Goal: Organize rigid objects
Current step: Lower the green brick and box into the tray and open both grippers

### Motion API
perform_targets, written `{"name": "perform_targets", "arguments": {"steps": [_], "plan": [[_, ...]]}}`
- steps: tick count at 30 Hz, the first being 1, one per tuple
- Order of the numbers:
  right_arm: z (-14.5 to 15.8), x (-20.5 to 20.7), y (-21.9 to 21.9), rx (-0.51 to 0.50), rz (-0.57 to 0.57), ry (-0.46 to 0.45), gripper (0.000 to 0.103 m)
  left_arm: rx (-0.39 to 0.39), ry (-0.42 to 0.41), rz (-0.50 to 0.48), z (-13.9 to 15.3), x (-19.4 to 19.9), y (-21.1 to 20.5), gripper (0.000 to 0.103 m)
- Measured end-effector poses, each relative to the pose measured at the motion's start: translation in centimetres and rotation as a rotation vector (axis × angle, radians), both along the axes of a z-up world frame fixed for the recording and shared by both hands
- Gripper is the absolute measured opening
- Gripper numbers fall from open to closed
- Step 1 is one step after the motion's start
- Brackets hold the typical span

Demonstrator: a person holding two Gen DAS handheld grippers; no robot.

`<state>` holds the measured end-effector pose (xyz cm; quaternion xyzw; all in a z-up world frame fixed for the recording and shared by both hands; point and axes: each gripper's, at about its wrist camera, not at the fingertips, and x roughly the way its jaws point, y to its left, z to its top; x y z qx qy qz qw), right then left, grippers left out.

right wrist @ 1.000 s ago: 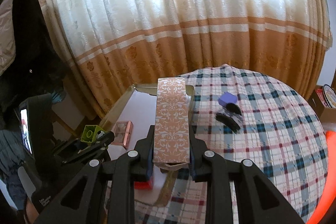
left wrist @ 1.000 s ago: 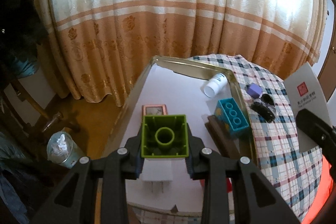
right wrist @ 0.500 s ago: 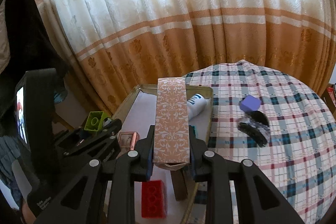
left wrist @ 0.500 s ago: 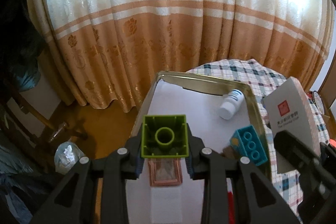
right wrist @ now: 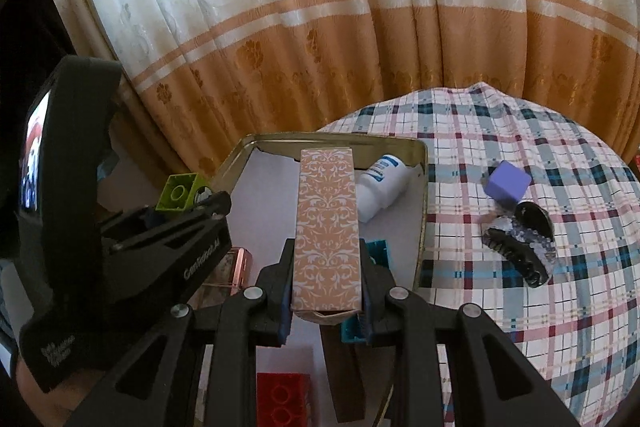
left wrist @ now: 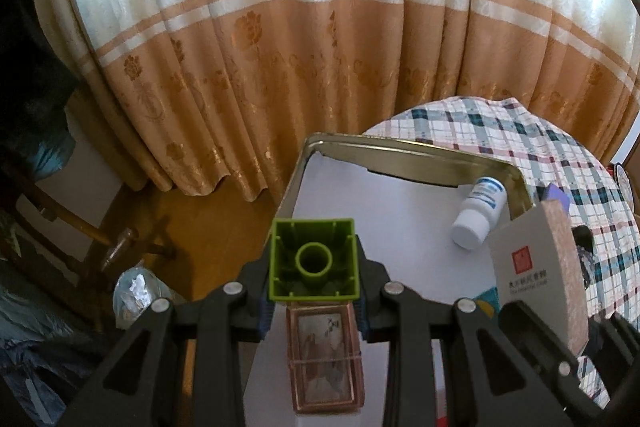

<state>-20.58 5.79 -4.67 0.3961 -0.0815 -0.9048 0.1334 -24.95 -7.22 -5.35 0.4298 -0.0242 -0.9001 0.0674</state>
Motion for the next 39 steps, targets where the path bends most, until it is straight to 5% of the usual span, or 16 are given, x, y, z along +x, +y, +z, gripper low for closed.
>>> {"name": "perform_targets", "arguments": {"steps": [11,13,14,15,18,32,39], "plan": [[-1.3,-0.9,-0.1,-0.147,0.12,-0.036,0.034,0.018,-0.05,-0.009,-0.6,-1.7,-0.3,0.032],[-1.0,-0.5,0.0,-0.173,0.145,-0.029,0.063,0.01,-0.029,-0.016,0.0,-1.3,0.1,0.056],[-0.8,-0.2,0.1,-0.163,0.136,-0.017,0.067,0.008,-0.011,-0.015,0.4,-1.0,0.1,0.087],[-0.6,0.2,0.4,-0.163,0.131,-0.004,0.075,-0.012,0.025,-0.005,1.0,-0.5,0.3,0.103],[-0.3,1.3,1.7,-0.201,0.116,0.014,0.076,-0.048,0.091,-0.002,2.2,0.7,0.8,0.102],[0.3,8.6,8.9,-0.123,-0.16,0.132,0.077,0.005,0.138,-0.069,2.8,6.7,4.3,0.102],[1.0,11.5,11.3,0.044,-0.333,0.252,0.079,0.014,0.188,-0.083,2.3,10.2,6.2,0.102]]}}
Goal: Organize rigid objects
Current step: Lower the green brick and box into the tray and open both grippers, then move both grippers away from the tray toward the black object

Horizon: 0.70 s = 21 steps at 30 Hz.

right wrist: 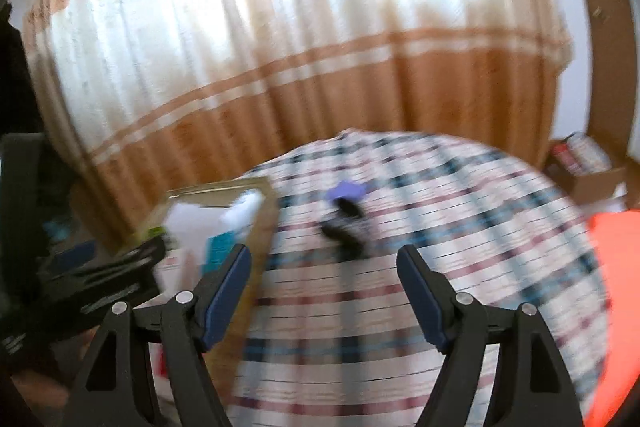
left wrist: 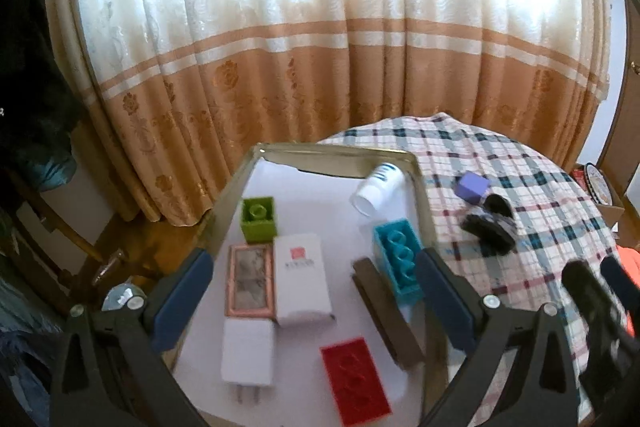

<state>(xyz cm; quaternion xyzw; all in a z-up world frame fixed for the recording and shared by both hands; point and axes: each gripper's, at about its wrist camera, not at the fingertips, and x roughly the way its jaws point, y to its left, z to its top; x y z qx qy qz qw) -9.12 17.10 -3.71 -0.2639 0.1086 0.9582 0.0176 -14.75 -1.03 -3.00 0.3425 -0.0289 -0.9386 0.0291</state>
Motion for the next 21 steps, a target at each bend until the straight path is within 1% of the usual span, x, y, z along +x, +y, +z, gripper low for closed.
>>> {"name": "perform_targets", "arguments": {"steps": [2,5,11,14,17,19,21], "plan": [[-0.1,0.8,1.2,0.031,-0.061,0.028,0.079,0.016,0.0,-0.013,-0.3,0.7,0.6,0.102],[-0.1,1.9,2.6,0.067,-0.118,0.066,0.082,0.036,0.002,-0.024,-1.0,1.7,1.8,0.102],[-0.3,3.0,4.2,0.135,-0.179,0.11,0.082,0.016,-0.006,-0.036,-2.4,3.1,3.9,0.102],[-0.6,3.5,4.6,0.163,-0.198,0.141,0.082,0.007,0.009,-0.037,-2.7,3.6,4.7,0.102],[-1.1,3.7,4.9,0.168,-0.202,0.143,0.082,0.005,0.017,-0.043,-3.0,3.9,5.6,0.102],[-1.5,3.8,5.1,0.162,-0.2,0.137,0.082,0.003,0.026,-0.043,-3.1,4.1,6.1,0.102],[-1.3,4.0,5.4,0.146,-0.21,0.149,0.082,-0.003,0.04,-0.044,-3.2,4.3,6.5,0.102]]}}
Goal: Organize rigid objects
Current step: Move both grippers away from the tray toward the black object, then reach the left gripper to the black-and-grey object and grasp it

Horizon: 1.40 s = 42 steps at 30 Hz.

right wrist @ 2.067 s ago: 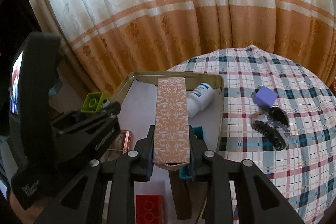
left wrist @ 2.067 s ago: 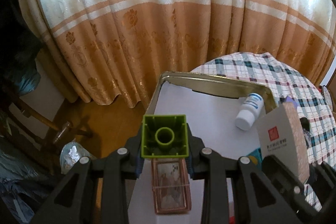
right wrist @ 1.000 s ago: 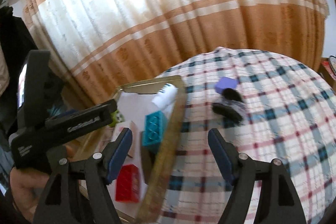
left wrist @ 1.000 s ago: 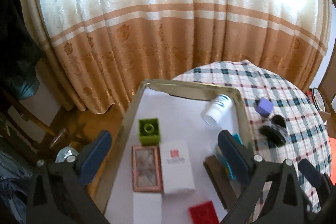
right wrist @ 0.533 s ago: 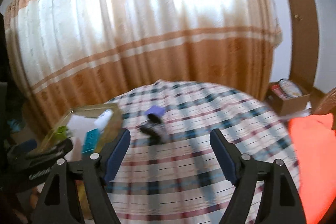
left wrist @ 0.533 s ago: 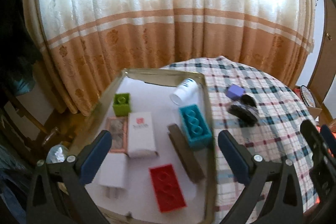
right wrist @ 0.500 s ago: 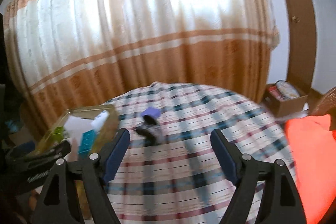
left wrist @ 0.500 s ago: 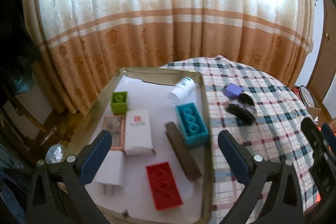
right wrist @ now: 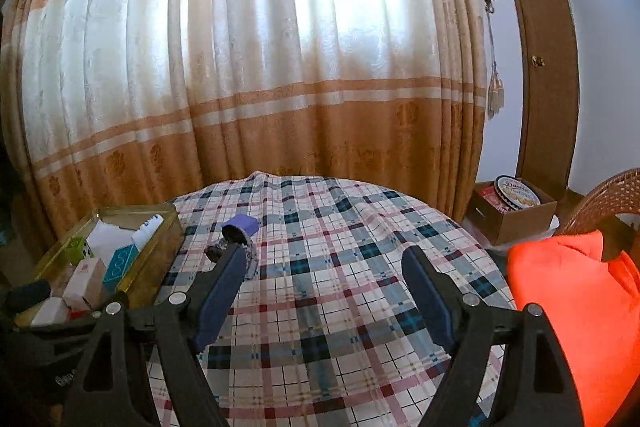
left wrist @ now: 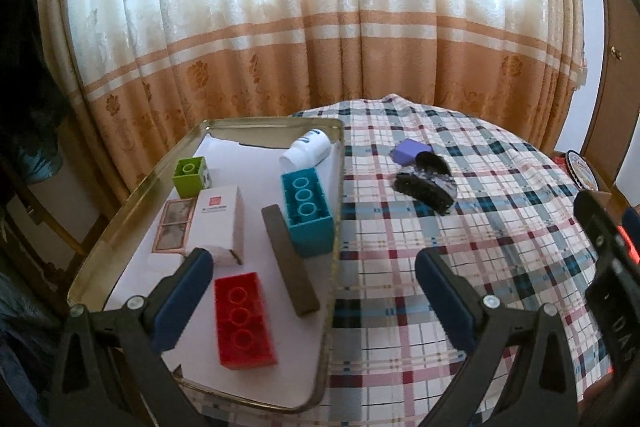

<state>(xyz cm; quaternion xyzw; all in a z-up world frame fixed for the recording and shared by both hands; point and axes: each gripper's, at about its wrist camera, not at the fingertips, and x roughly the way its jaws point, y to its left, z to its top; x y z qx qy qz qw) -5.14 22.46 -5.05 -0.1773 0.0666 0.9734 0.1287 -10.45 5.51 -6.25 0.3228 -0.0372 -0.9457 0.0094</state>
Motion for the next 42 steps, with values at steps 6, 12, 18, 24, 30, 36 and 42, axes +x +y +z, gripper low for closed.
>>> {"name": "perform_targets", "arguments": {"steps": [6,12,18,24,30,36,42], "plan": [[0.0,0.3,0.4,0.013,-0.006,0.004,0.082,-0.018,0.011,-0.012,-0.3,0.2,1.2,0.102],[0.3,0.9,0.9,0.084,-0.026,0.022,0.082,-0.02,0.002,-0.022,-0.6,0.2,2.2,0.102],[0.4,1.1,1.9,0.054,-0.037,0.024,0.082,-0.057,0.005,-0.046,-0.9,0.4,3.5,0.102],[0.5,1.0,2.9,0.098,-0.064,0.034,0.082,-0.058,-0.009,-0.055,-1.1,0.1,4.4,0.102],[0.5,0.8,4.9,0.062,-0.097,0.036,0.082,-0.069,-0.021,-0.076,-1.5,-0.2,5.9,0.102],[0.3,0.4,6.3,0.038,-0.109,0.031,0.082,-0.082,-0.038,-0.099,-2.0,-0.6,7.5,0.102],[0.5,0.1,6.9,0.028,-0.124,0.055,0.082,-0.113,-0.061,-0.136,-2.5,-1.2,9.2,0.102]]}}
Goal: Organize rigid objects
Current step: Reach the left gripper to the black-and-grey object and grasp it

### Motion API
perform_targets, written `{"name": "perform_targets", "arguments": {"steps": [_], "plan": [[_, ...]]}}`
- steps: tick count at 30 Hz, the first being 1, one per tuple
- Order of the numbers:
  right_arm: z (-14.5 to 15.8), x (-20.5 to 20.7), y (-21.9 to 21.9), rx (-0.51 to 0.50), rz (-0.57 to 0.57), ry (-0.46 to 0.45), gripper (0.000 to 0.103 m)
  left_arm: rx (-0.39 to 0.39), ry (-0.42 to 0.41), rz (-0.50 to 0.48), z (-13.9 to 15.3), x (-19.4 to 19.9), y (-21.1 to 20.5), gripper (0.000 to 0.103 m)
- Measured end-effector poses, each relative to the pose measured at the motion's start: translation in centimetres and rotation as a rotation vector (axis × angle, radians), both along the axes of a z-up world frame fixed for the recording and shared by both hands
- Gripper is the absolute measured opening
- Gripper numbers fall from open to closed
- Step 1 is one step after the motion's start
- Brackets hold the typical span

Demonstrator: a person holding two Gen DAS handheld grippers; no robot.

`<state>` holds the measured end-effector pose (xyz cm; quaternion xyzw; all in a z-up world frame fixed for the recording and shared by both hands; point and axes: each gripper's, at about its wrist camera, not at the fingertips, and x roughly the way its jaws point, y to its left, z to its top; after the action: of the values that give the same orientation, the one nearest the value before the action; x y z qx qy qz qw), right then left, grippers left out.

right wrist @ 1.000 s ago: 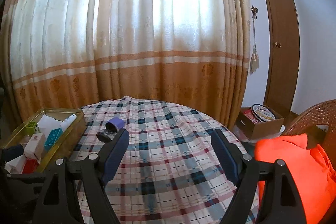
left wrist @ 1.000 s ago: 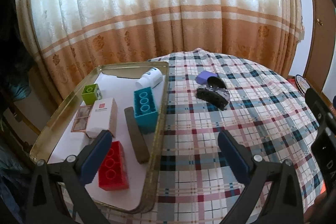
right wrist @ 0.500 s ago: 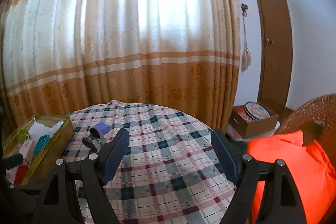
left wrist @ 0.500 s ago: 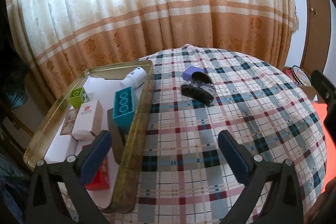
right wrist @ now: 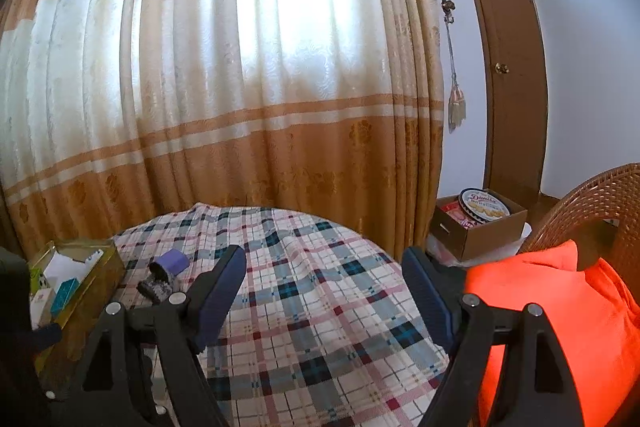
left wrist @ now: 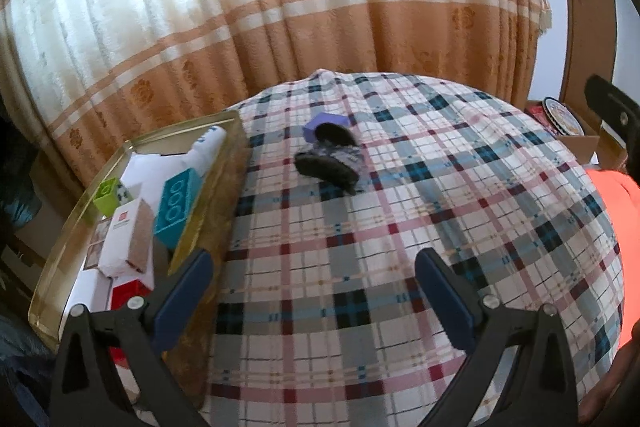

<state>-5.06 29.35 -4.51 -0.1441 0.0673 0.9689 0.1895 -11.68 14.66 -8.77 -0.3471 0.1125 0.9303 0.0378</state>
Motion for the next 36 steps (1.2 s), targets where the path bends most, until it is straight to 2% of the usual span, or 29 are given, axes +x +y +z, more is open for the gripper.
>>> {"name": "perform_targets", "arguments": {"steps": [5,11,16,22,23,25,29,31,32,36], "plan": [[0.1,-0.6,0.5,0.018,-0.017,0.004,0.082,0.007,-0.015,-0.002,-0.1,-1.5,0.9,0.102],[-0.2,-0.7,1.4,-0.028,-0.012,-0.001,0.082,0.041,-0.044,0.019,0.0,-5.0,2.2,0.102],[-0.3,-1.1,1.3,-0.029,0.01,-0.02,0.082,0.092,-0.133,0.123,-1.0,-9.0,2.7,0.102],[-0.6,-1.6,1.4,-0.045,0.031,-0.042,0.082,0.162,-0.273,0.263,-3.1,-13.3,2.8,0.088],[-0.7,-1.7,1.5,-0.049,0.034,-0.045,0.082,0.189,-0.274,0.274,-3.2,-13.6,2.6,0.087],[-0.8,-2.0,1.6,-0.06,0.044,-0.054,0.082,0.188,-0.276,0.311,-3.1,-14.4,2.6,0.086],[-0.9,-2.1,1.7,-0.071,0.055,-0.064,0.082,0.201,-0.28,0.318,-3.2,-15.1,2.7,0.085],[-1.0,-2.2,1.7,-0.073,0.058,-0.069,0.082,0.196,-0.247,0.305,-3.0,-14.9,2.7,0.073],[-1.0,-2.3,1.7,-0.073,0.057,-0.072,0.082,0.195,-0.232,0.293,-2.9,-14.7,2.6,0.059],[-1.1,-2.4,1.8,-0.075,0.051,-0.079,0.082,0.2,-0.245,0.246,-2.6,-14.1,2.3,0.056]]}}
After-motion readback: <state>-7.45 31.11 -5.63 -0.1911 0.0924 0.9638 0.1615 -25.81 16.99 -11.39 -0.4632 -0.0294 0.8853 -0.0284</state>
